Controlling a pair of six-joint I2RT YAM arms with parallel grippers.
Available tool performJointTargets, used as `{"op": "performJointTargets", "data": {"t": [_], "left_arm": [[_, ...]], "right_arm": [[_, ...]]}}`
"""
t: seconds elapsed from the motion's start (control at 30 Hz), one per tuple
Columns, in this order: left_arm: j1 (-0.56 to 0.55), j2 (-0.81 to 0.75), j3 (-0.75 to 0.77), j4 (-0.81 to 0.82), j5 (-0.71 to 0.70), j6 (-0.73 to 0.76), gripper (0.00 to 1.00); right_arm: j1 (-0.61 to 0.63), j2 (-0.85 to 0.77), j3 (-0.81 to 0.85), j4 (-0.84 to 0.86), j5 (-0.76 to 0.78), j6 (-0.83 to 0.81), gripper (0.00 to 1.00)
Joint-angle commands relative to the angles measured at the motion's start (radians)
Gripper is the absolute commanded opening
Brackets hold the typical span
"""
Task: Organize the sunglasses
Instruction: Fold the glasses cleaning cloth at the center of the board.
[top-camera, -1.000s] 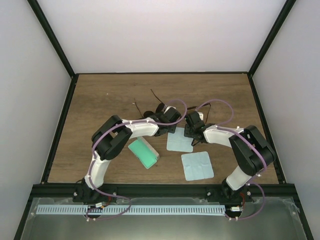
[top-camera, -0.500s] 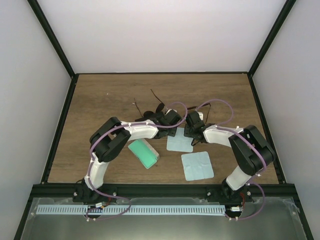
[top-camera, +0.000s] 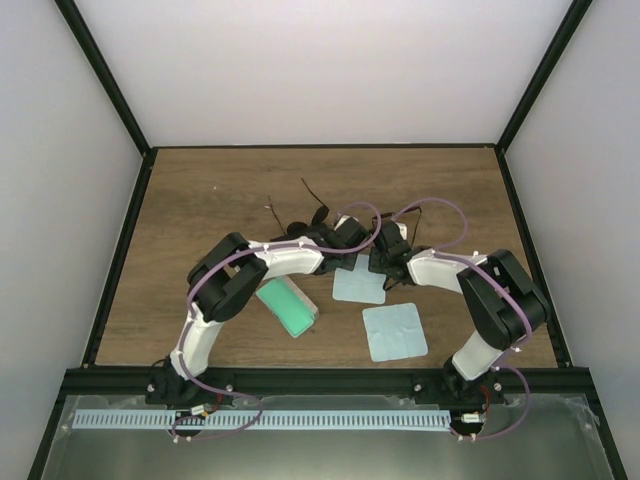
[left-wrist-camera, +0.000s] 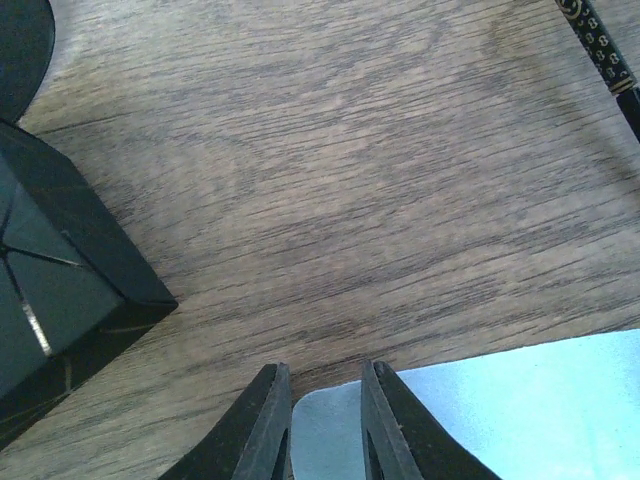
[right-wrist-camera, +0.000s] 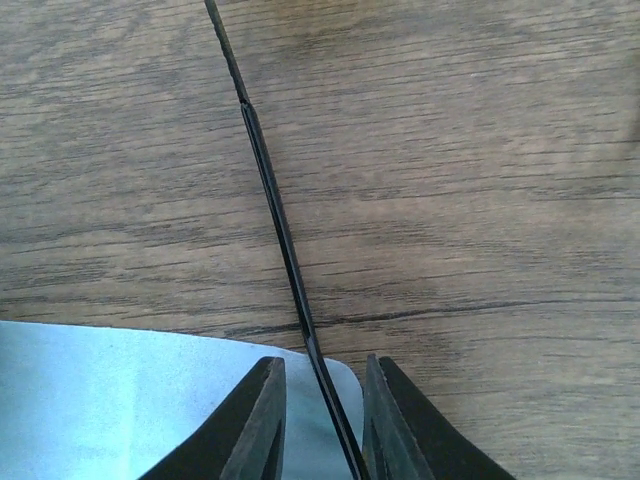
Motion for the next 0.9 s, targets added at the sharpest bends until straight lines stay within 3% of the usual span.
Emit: {"op": "performJointTargets", "data": {"t": [0.0,0.23,0.47,0.87], "left_arm": [[-0.022,0.083,0.001,-0.098,0.044,0.003,0.2],[-0.022,0.08,-0.002,-0.114,0.037,0.005,0.04],[-0.023,0.049,-0.027,-0.106,0.039,-0.001,0.04],[-0.023,-0.035,-0.077,-0.094,0.02,-0.006,0.04]], "right_arm": [[0.006,0.026,0.015,-0.025,-0.023,-0.002,0.21],[0.006,0.019,0.011,-0.023,-0.027,-0.001,0.12],[0.006,-0.011,-0.002,-0.01,-0.035,-0.001,0.01],[0.006,-0.087,-0.024,-0.021,-0.018,0.007,0.01]]}}
